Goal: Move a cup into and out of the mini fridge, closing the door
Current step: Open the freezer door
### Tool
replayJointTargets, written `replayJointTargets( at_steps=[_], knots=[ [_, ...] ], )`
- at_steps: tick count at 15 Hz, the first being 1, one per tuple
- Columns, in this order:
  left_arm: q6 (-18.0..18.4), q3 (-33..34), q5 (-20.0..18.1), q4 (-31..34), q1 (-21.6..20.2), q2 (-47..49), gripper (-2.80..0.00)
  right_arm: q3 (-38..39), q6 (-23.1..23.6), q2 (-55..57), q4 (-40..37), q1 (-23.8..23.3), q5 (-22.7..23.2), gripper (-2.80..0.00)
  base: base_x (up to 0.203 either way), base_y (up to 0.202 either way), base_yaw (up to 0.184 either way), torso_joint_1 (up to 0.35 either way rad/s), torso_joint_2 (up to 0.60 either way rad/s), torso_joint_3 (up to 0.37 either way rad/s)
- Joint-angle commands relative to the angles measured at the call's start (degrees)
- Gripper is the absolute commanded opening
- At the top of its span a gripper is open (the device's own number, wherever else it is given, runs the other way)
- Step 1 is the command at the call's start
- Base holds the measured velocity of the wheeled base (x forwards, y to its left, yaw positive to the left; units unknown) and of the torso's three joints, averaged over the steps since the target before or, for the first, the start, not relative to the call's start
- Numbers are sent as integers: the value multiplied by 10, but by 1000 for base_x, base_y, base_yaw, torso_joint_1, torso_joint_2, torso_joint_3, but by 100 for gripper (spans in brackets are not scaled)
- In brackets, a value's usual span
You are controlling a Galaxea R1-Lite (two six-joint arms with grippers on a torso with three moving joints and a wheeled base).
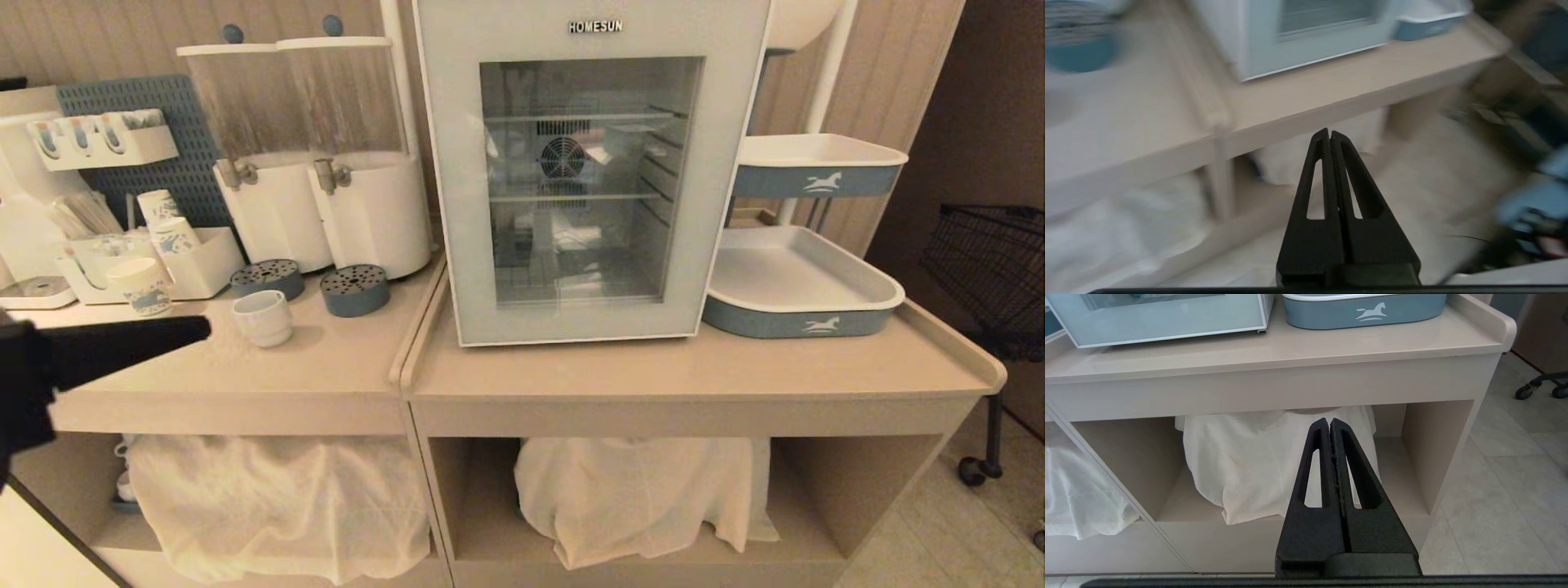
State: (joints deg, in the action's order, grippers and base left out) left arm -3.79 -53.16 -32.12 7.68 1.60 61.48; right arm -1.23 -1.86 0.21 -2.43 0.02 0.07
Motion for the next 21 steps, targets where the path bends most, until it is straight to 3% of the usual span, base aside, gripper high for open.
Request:
replayJointTargets(
  at_steps=[1,3,4,9,12,17,21],
  knots=[
    [-1,-28,-105,-10,-43,99,-280,0,0,1,0,0,0,-280,0,0,0,0,0,0],
    [2,-32,-182,-85,-81,176,-280,0,0,1,0,0,0,-280,0,0,0,0,0,0],
    [5,-28,-207,-152,-91,207,0,0,0,1,0,0,0,-280,0,0,0,0,0,0],
    [63,-40,-301,-342,-94,340,0,0,0,1,0,1,0,-280,0,0,0,0,0,0],
    [65,-82,-396,-402,-66,407,0,0,0,1,0,1,0,-280,0,0,0,0,0,0],
    [54,-188,-416,-411,-18,490,0,0,0,1,1,0,0,-280,0,0,0,0,0,0],
    [62,-265,-390,-438,-14,552,0,0,0,1,1,0,0,-280,0,0,0,0,0,0]
  ],
)
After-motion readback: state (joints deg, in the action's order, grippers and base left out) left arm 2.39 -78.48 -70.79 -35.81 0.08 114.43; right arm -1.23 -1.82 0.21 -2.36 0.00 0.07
